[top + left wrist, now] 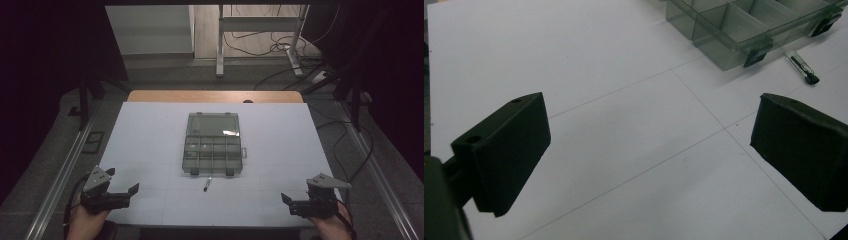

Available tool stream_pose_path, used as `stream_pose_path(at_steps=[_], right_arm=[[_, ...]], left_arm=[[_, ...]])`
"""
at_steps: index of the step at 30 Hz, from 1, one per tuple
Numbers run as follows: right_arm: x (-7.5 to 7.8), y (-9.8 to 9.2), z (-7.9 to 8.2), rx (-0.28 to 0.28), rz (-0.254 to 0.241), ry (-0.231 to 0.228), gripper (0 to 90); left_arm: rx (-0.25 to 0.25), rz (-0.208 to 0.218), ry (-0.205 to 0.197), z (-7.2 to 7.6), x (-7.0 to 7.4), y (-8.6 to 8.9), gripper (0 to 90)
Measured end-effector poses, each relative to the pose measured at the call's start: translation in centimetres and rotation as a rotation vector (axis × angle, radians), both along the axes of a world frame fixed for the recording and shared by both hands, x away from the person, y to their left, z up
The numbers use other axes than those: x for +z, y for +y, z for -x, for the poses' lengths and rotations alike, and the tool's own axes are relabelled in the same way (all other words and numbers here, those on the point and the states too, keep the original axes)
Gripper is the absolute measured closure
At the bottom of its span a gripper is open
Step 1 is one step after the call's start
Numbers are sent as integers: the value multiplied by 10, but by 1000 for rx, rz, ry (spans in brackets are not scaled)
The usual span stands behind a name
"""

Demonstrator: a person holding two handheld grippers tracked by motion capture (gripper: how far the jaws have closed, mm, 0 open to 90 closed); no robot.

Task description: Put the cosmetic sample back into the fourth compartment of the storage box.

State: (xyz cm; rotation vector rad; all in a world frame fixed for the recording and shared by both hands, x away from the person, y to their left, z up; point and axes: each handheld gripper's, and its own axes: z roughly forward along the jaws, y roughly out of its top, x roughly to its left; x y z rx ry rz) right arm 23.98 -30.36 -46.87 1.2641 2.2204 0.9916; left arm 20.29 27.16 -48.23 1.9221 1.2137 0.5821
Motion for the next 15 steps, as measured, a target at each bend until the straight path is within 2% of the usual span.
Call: stream_pose_path(at_steps=[6,10,15], right_arm=[[0,3,0,13,19,-4,0],[-1,4,-1,20,31,5,0],[-1,5,-1,26,40,7,0]], left_arm=[[-8,-20,14,-1,0,-2,37],[-30,-58,36,-4,0,-7,22],[-42,-71,47,-6,0,-10,8]])
